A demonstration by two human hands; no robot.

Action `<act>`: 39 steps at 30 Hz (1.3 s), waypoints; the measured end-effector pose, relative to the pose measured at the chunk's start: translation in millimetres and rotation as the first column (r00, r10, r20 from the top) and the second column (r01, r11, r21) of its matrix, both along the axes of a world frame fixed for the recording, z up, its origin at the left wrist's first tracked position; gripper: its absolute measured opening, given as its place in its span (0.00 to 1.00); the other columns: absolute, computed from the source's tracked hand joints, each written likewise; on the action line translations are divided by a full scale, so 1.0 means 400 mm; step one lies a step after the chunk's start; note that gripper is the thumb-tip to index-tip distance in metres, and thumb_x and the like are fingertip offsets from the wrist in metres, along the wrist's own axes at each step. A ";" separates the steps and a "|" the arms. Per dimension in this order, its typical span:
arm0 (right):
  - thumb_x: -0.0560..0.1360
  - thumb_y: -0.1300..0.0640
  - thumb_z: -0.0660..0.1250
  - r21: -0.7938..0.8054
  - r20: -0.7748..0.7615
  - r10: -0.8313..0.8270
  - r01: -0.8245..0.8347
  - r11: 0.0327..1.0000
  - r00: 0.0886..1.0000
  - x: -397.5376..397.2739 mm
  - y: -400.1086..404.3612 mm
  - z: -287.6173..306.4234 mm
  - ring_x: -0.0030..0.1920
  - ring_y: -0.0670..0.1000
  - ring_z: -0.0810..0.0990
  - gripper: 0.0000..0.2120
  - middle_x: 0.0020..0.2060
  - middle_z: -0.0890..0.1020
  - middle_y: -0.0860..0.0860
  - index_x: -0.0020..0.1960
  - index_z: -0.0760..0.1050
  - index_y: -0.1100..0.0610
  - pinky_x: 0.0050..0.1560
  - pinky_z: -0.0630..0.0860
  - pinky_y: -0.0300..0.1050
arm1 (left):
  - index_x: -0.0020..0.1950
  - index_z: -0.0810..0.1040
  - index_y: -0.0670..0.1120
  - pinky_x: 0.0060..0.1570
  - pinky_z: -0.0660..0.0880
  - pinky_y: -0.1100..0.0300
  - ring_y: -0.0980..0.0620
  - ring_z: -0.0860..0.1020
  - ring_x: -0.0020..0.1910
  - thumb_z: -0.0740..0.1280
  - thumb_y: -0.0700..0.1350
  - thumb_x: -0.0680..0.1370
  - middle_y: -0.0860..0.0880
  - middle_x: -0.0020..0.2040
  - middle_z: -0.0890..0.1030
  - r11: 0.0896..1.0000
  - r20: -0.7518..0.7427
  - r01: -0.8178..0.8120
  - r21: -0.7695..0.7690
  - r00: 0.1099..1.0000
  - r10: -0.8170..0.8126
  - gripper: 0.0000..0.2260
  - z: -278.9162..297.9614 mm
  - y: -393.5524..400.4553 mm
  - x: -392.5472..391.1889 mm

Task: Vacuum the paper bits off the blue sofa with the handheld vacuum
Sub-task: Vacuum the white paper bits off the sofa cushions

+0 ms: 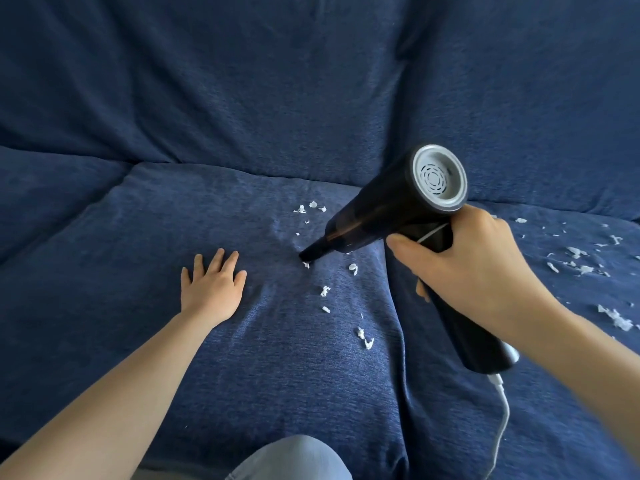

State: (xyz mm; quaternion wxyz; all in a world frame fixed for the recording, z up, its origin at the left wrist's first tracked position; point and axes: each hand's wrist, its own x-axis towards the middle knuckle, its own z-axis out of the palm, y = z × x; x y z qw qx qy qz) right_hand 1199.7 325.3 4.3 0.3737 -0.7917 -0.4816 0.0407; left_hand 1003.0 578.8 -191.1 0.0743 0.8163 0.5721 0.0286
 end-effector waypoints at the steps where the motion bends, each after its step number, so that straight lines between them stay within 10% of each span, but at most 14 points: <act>1: 0.68 0.44 0.67 0.010 0.000 -0.005 0.005 1.000 1.000 0.001 0.002 -0.001 0.35 0.42 0.80 0.13 0.23 0.80 0.49 0.35 0.72 0.53 0.36 0.69 0.23 | 0.78 0.49 0.56 0.74 0.46 0.40 0.42 0.46 0.78 0.45 0.58 0.82 0.53 0.79 0.48 1.000 0.008 0.002 0.001 1.000 -0.002 0.24 0.001 0.001 0.000; 10: 0.74 0.47 0.68 0.097 -0.028 -0.076 0.078 0.992 0.997 0.068 0.124 -0.004 0.32 0.31 0.77 0.12 0.29 0.81 0.49 0.41 0.75 0.55 0.32 0.66 0.20 | 0.78 0.50 0.57 0.74 0.44 0.38 0.38 0.44 0.77 0.47 0.56 0.82 0.55 0.79 0.48 0.999 0.068 0.019 -0.027 0.998 -0.017 0.24 0.018 0.024 0.054; 21: 0.73 0.46 0.69 0.099 -0.122 -0.034 0.046 0.994 0.992 0.101 0.309 -0.065 0.44 0.58 0.85 0.11 0.34 0.82 0.49 0.41 0.72 0.52 0.50 0.82 0.51 | 0.78 0.51 0.55 0.75 0.43 0.41 0.46 0.44 0.78 0.47 0.58 0.82 0.53 0.79 0.49 0.974 -0.008 0.190 0.121 0.982 -0.191 0.25 0.004 0.095 0.128; 39: 0.73 0.46 0.69 0.077 -0.121 -0.144 0.154 0.985 0.982 0.165 0.278 -0.053 0.38 0.51 0.84 0.11 0.35 0.83 0.53 0.44 0.74 0.54 0.41 0.79 0.39 | 0.79 0.49 0.56 0.75 0.45 0.45 0.48 0.46 0.78 0.45 0.58 0.82 0.54 0.79 0.49 0.978 0.003 0.173 0.117 0.985 -0.174 0.25 -0.016 0.099 0.126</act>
